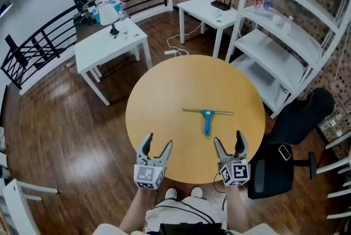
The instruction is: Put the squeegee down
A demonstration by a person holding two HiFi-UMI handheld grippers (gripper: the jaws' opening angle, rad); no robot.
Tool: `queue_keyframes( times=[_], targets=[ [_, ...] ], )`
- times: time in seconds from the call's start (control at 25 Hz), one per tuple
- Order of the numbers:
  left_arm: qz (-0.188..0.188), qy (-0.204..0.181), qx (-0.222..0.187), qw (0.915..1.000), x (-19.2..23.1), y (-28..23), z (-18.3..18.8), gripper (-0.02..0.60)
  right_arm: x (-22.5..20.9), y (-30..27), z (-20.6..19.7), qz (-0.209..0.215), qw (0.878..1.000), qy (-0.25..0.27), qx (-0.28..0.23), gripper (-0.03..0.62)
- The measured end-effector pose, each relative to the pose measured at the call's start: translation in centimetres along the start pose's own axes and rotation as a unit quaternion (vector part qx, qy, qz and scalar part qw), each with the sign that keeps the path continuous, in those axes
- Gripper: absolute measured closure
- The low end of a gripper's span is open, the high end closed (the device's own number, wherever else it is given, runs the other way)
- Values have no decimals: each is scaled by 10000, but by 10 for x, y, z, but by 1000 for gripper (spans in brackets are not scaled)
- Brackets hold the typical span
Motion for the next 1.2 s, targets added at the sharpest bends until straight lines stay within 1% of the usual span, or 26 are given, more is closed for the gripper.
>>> queue_keyframes(
  times=[0.08, 0.16, 0.24, 0.32, 0.44, 0.64, 0.72, 0.84, 0.96, 1.04, 1.2],
  targets=[
    [-29, -75, -171, 9998, -9, 6, 18, 265, 1, 20, 23, -274, 9992, 274, -103, 160],
    [-34, -206, -326, 9993, -13, 11, 29, 265, 2, 33, 39, -483, 9975, 491, -157, 164],
    [2, -213, -460, 9987, -16, 12, 38, 265, 5, 40, 45, -600, 9961, 623, -178, 166],
    [-12, -210, -523, 9984, -20, 12, 42, 265, 6, 45, 45, -665, 9955, 635, -232, 169],
    [-92, -153, -477, 9987, -27, 12, 46, 265, 8, 51, 43, -618, 9964, 548, -165, 171],
    [-130, -243, -447, 9986, -28, 18, 46, 265, 0, 54, 38, -663, 9961, 583, -81, 171],
    [-114, -180, -452, 9988, -27, 22, 43, 265, 1, 52, 35, -561, 9970, 539, 43, 177],
    [-145, -203, -412, 9988, -27, 27, 32, 265, 5, 50, 30, -371, 9979, 494, 197, 198],
    [-118, -149, -334, 9993, -31, 30, 31, 265, 12, 49, 29, -236, 9984, 412, 302, 198],
    [-165, -150, -290, 9993, -35, 31, 32, 265, 12, 48, 27, -177, 9984, 455, 291, 198],
    [-212, -49, -247, 9995, -41, 30, 36, 265, 13, 46, 28, -122, 9966, 776, 263, 200]
  ],
)
Point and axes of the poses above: the fingertips, and each gripper's own axes: y backward along the fingers, x to its left, z out of its top, the point moved 7 cm from there along y, backward along the fingers, and after that the axes turned 4 degrees about y, right-handed, at the moved point
